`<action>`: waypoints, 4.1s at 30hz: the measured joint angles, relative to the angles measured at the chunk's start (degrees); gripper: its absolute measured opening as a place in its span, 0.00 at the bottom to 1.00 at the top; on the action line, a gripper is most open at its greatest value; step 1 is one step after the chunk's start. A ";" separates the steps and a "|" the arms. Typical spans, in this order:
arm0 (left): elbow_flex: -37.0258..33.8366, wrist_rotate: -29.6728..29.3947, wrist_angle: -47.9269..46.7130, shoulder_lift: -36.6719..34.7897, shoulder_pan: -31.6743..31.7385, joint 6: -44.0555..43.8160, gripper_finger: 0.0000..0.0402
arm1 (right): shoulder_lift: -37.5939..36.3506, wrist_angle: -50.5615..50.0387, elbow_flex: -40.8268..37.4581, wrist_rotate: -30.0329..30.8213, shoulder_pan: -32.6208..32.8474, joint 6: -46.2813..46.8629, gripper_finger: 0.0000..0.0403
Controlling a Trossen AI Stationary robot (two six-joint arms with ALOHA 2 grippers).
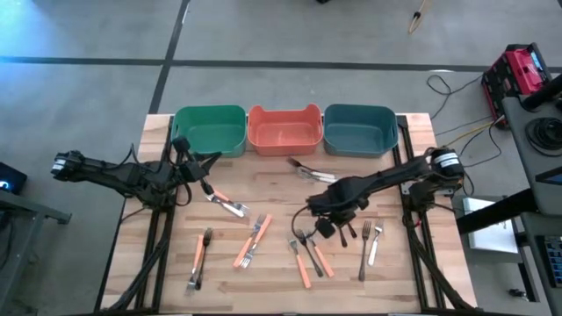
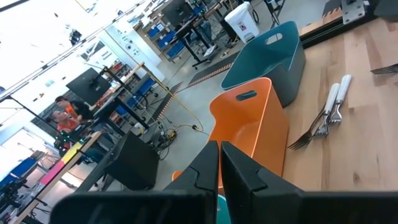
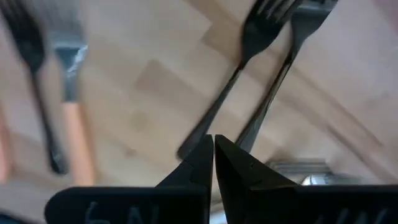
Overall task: Sort silverware by color (type)
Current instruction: Put the black fork into the orange bin
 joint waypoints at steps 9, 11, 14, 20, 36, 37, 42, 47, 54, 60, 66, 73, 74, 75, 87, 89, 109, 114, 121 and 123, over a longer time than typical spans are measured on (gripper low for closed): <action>-0.01 0.00 0.42 0.20 0.00 0.00 0.00 | -3.75 11.75 -11.04 1.46 0.00 5.49 0.02; -0.01 0.00 0.42 0.29 -0.02 -0.01 0.00 | -3.75 11.81 -11.65 2.03 -0.04 6.79 0.03; -0.01 0.00 0.43 0.36 -0.02 -0.01 0.00 | -3.75 12.36 -11.88 3.14 -0.13 7.15 0.05; -0.01 0.00 0.43 0.44 -0.02 -0.01 0.00 | -3.75 14.30 -11.35 3.76 -0.13 6.55 0.21; -0.01 0.00 0.43 0.44 -0.02 -0.01 0.00 | -1.38 16.45 -11.40 7.62 -0.15 5.36 0.36; -0.01 0.00 0.41 0.44 -0.02 -0.01 0.00 | -0.85 16.94 -11.42 7.62 -0.15 5.18 0.35; -0.01 0.01 0.43 0.44 -0.02 0.00 0.00 | 0.84 18.22 -11.34 7.67 -0.15 5.18 0.29; -0.01 0.02 0.42 0.44 -0.01 0.01 0.00 | 1.84 17.91 -11.33 7.69 -0.15 5.43 0.19; -0.01 0.00 0.41 0.44 -0.02 0.00 0.00 | 2.13 17.86 -11.37 7.88 -0.15 5.75 0.04; -0.01 0.00 0.41 0.44 -0.02 -0.01 0.00 | 2.13 18.19 -11.33 7.75 -0.15 6.02 0.03; -0.01 0.02 0.45 0.44 -0.01 -0.01 0.00 | 1.89 15.40 -7.07 6.30 -0.14 3.58 0.02; -0.01 0.03 1.36 0.69 -0.01 0.01 0.00 | 1.19 14.67 2.69 4.48 -1.81 -5.76 0.02; -0.01 0.04 1.39 0.70 -0.01 0.01 0.00 | 1.19 15.45 4.28 4.49 -2.30 -7.68 0.02; -0.01 0.02 1.39 0.69 -0.02 0.01 0.00 | 1.18 15.95 5.96 4.53 -2.89 -9.61 0.02; -0.01 0.02 1.76 0.62 0.00 0.24 0.00 | 5.31 16.81 29.14 7.81 -15.45 -40.45 0.02; -0.01 0.02 1.82 0.62 -0.01 0.42 0.00 | 7.02 16.88 33.13 8.59 -17.63 -46.01 0.02; -0.01 0.02 2.29 0.71 0.00 -7.82 0.00 | 25.94 23.17 67.45 5.45 -36.30 -86.87 0.02; -0.01 0.02 2.31 0.69 -0.01 -10.74 0.00 | 27.55 14.36 65.88 2.56 -40.60 -92.19 0.02; -0.01 -0.02 2.54 0.96 -0.02 -10.77 0.00 | 32.23 3.59 65.14 -2.84 -44.09 -93.84 0.02; -0.01 -0.02 2.57 1.10 -0.02 -10.77 0.00 | 33.56 1.43 64.96 -2.96 -44.53 -94.89 0.02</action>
